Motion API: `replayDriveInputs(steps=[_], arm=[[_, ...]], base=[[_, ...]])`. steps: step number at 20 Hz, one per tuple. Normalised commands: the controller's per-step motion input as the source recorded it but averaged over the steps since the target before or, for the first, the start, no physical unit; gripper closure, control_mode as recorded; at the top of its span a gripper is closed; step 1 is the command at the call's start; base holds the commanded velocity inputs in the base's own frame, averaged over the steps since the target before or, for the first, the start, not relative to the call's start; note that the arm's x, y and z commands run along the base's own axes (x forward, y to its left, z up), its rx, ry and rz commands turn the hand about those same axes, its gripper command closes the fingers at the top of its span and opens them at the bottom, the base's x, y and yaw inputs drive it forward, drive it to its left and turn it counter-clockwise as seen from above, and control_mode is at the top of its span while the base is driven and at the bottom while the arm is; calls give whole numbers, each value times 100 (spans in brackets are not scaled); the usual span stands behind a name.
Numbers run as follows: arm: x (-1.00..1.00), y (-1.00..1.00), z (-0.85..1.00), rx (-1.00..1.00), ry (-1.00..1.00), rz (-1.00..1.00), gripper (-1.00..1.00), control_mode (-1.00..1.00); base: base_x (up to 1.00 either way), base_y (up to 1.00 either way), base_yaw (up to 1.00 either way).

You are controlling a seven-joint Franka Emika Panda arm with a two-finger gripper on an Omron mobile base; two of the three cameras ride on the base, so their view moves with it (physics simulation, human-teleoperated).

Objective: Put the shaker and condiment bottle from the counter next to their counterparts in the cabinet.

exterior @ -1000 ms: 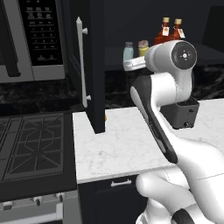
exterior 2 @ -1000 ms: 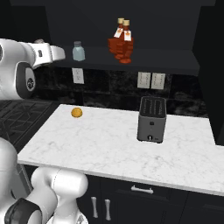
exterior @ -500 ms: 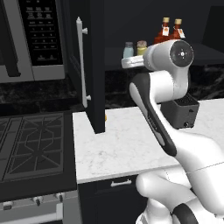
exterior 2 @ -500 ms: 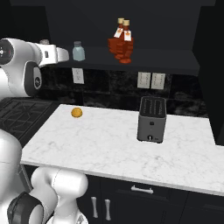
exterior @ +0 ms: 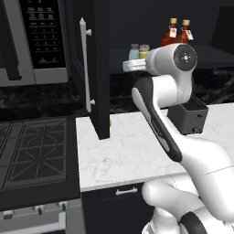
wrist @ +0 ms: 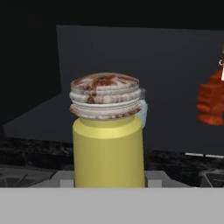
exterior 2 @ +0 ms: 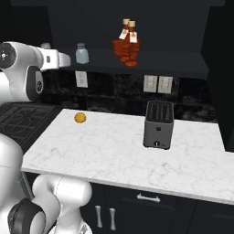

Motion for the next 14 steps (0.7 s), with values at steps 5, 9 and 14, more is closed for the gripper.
replayDriveInputs(steps=[5, 9, 14], arm=[[18, 34, -14, 3, 0, 0, 100, -100], [22, 7, -1, 9, 0, 0, 100, -100], [36, 0, -1, 5, 0, 0, 100, -100]], base=[[0, 0, 0], [0, 0, 0], [0, 0, 0]])
